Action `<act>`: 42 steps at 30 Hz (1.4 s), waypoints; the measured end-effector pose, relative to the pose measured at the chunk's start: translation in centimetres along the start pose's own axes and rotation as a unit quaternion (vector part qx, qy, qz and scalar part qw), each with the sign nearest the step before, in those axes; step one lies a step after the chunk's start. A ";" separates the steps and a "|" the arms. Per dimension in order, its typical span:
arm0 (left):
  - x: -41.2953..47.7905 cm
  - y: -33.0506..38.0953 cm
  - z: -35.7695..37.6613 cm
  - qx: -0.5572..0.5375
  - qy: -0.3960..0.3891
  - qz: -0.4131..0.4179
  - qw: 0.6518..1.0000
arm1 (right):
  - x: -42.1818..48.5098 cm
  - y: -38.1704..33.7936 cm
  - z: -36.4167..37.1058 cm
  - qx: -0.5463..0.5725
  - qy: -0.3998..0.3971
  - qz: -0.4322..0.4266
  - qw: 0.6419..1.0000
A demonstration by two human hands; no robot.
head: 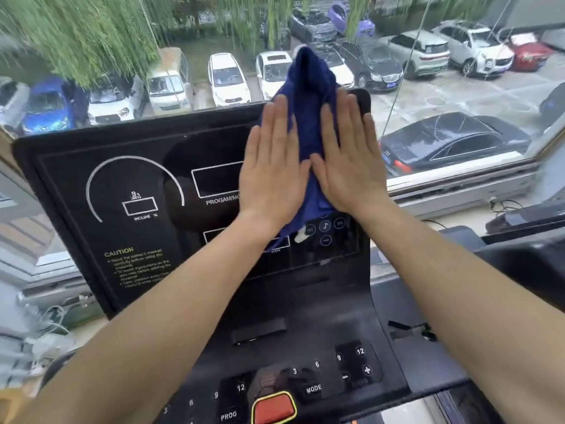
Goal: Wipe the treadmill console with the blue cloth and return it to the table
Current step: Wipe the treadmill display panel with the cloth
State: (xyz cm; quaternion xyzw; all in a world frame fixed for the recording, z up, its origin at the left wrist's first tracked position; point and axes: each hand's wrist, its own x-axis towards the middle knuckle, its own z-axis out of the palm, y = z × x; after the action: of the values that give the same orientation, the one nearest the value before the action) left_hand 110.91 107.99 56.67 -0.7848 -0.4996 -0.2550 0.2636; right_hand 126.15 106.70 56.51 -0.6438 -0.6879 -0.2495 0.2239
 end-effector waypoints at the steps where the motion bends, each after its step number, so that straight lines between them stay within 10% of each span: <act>1: 0.7 1.1 0.0 0.001 -0.009 0.002 1.000 | -0.4 0.8 -0.1 0.001 -0.005 0.025 1.000; 10: -13.9 2.0 3.2 -0.022 -0.082 0.157 0.984 | -16.3 -1.7 4.5 -0.025 -0.098 -0.020 0.995; 30: -28.2 -23.0 -1.2 0.064 -0.107 -0.103 0.987 | -9.5 -31.4 5.2 0.053 -0.026 -0.281 0.958; 42: -21.9 -8.7 1.5 -0.021 -0.108 -0.026 0.994 | -12.6 -13.6 5.3 -0.009 -0.036 -0.255 0.966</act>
State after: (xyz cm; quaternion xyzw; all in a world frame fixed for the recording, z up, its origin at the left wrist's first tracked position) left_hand 95.00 97.92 42.38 -0.7995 -0.5404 -0.1859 0.1851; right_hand 113.56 99.66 43.76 -0.4574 -0.8348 -0.2812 0.1220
